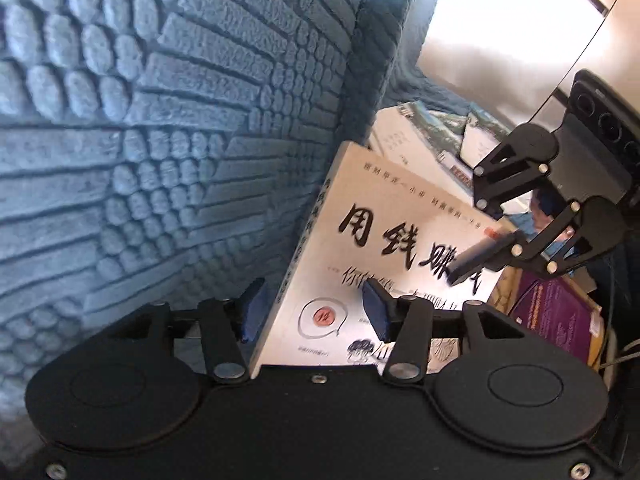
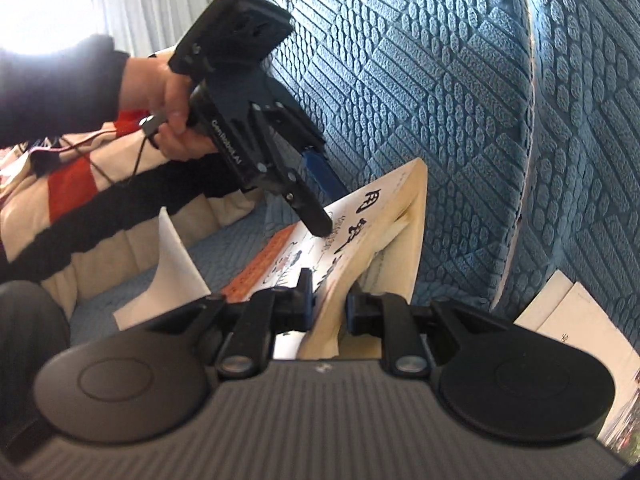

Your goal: Organize objects

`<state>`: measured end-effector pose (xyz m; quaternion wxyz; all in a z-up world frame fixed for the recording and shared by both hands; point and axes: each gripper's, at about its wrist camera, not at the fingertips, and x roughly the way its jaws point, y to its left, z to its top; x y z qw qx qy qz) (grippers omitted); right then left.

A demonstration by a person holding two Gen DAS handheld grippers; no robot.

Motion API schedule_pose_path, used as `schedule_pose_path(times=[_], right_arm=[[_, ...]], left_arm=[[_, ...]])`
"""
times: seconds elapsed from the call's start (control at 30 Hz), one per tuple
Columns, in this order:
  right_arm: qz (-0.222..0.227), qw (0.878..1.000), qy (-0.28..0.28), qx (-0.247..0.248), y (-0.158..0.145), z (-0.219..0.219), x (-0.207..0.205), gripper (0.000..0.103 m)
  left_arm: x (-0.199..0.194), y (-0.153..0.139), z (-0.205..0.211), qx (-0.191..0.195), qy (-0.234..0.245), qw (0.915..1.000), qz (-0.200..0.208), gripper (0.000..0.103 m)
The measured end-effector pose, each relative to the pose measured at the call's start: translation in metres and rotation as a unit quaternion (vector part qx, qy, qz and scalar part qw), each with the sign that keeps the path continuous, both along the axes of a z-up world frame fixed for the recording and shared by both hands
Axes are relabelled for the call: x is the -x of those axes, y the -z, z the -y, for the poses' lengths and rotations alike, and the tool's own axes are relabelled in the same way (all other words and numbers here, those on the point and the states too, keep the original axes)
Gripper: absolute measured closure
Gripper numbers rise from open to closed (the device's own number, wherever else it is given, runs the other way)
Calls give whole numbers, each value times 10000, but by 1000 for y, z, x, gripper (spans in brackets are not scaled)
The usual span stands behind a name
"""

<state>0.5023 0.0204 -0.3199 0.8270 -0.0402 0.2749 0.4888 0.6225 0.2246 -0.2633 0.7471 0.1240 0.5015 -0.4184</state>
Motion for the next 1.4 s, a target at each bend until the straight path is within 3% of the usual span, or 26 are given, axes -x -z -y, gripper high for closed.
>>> schedule_pose_path(times=[0.13, 0.23, 0.4, 0.63, 0.77, 0.93, 1.03, 1.13, 1.2, 1.27, 1.4], right_arm=[[54, 9999, -90, -4, 4, 4, 0, 84], [124, 9998, -163, 28, 5, 4, -1, 83], [114, 9997, -193, -53, 8, 9, 1, 83], [-194, 9996, -35, -181, 15, 13, -3, 81], [-576, 9980, 241, -128, 23, 14, -9, 73], [-888, 9949, 467, -32, 32, 18, -9, 63], [-912, 9941, 570, 161, 33, 19, -9, 58], [-830, 9937, 698, 273, 30, 23, -9, 44], [-777, 9944, 682, 223, 26, 28, -10, 41], [-646, 9962, 505, 285, 22, 28, -13, 33], [-175, 9984, -10, 542, 14, 17, -26, 28]], left_arm=[[-18, 7, -1, 371, -173, 9978, -529, 47], [-25, 9, 2, 355, -126, 9970, -675, 48], [-14, 0, 8, 63, 137, 9990, -423, 50], [4, -11, 6, -210, 184, 9996, 18, 67], [17, -22, 0, -207, 141, 9993, 269, 79], [39, -34, 5, -252, 299, 9976, 569, 86], [55, -36, 18, -574, 503, 9931, 894, 87], [67, -37, 24, -681, 628, 9911, 960, 87], [69, -42, 24, -609, 617, 9921, 905, 88], [75, -44, 27, -570, 651, 9922, 903, 89], [82, -50, 33, -574, 707, 9917, 907, 90]])
